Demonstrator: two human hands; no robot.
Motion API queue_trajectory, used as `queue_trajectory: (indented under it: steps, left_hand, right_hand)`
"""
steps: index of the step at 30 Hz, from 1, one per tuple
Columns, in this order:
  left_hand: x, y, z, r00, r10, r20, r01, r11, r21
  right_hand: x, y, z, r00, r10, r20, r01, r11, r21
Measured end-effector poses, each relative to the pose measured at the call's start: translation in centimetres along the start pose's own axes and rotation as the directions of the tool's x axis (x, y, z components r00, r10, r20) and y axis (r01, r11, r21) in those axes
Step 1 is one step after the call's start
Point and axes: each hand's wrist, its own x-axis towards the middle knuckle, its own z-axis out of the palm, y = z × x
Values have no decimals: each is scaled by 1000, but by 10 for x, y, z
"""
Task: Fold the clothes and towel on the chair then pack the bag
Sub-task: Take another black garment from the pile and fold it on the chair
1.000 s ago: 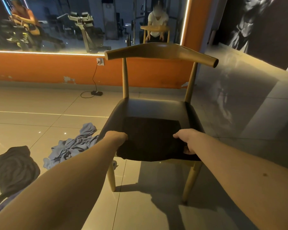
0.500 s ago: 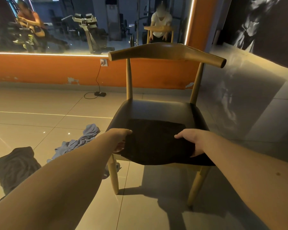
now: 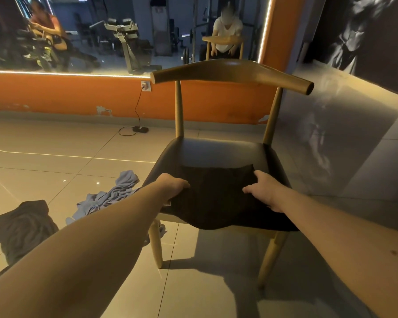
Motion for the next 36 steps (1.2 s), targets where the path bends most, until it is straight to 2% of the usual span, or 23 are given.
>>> queue_trajectory:
  steps: [3, 10, 14, 17, 26, 31, 36]
  left_hand:
    - [-13, -5, -4, 1000, 13, 20, -13, 1000, -8]
    - [-55, -35, -25, 975, 216, -45, -217, 976, -17]
    - [-78, -74, -48, 956, 268, -118, -274, 961, -36]
    - [-88, -115, -74, 953, 237, -189, -243, 970, -9]
    - [-82, -265, -178, 974, 88, -211, -72, 994, 81]
    - [-62, -345, -212, 970, 0, -243, -22, 996, -85]
    - [-29, -424, -218, 957, -109, -270, 22, 952, -306]
  right_hand:
    - [-9, -4, 2, 992, -124, 33, 126, 990, -67]
    - [-50, -36, 37, 901, -401, 164, 430, 877, -213]
    - [-67, -52, 88, 840, -478, 257, 539, 788, -298]
    - [-80, -61, 144, 814, -511, 277, 580, 746, -328]
    - [-99, -101, 340, 725, -528, 442, 672, 684, -285]
    - [-99, -114, 439, 680, -448, 580, 660, 719, -219]
    - [-77, -105, 525, 684, -341, 645, 626, 728, -278]
